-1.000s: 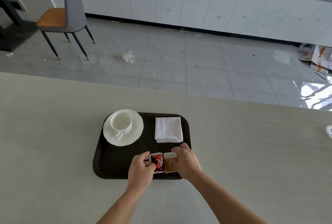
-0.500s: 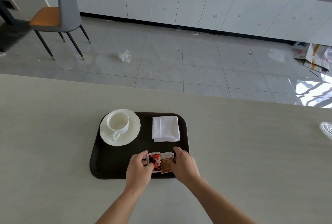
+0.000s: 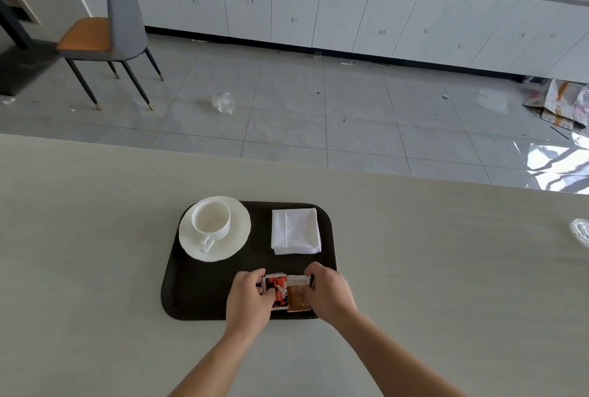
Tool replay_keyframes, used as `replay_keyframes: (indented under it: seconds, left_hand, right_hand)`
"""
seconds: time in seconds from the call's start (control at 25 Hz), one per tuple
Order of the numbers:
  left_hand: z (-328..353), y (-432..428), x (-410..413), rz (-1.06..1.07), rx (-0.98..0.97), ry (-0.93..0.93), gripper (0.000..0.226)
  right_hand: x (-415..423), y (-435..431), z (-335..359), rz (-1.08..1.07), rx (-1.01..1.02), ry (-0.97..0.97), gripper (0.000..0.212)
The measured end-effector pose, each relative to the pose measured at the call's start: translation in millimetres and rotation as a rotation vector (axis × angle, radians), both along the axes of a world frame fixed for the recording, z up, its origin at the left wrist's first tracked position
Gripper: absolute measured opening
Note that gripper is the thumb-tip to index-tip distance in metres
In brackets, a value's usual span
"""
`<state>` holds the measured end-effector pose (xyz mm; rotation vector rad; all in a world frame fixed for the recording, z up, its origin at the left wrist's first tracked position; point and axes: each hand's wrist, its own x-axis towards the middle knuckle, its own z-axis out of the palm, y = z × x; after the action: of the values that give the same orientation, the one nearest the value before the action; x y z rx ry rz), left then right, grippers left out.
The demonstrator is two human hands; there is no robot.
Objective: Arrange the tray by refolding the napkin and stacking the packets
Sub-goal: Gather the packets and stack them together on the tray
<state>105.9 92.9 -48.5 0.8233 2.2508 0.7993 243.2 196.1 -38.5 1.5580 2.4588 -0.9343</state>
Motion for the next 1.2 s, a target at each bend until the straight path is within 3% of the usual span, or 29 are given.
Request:
replay_keyframes:
  seconds: [0.2, 0.68, 1.2]
  left_hand:
    - [-1.1, 7.7, -1.3, -0.096, -0.065, 0.117, 0.048]
    - [-4.6, 8.3, -5.8, -0.23, -0.077, 0.191, 0.043]
    - [-7.1, 8.9, -8.9, -0.202, -0.062, 0.171, 0.036]
  right_hand:
    - [0.2, 3.8, -2.6, 0.0, -0.014, -0.021, 0.011]
    - [1.9, 8.1, -10.8, 0.051, 0.042, 0.031, 0.013]
    - [1.5, 8.1, -13.7, 0.009, 0.026, 0.027, 0.01]
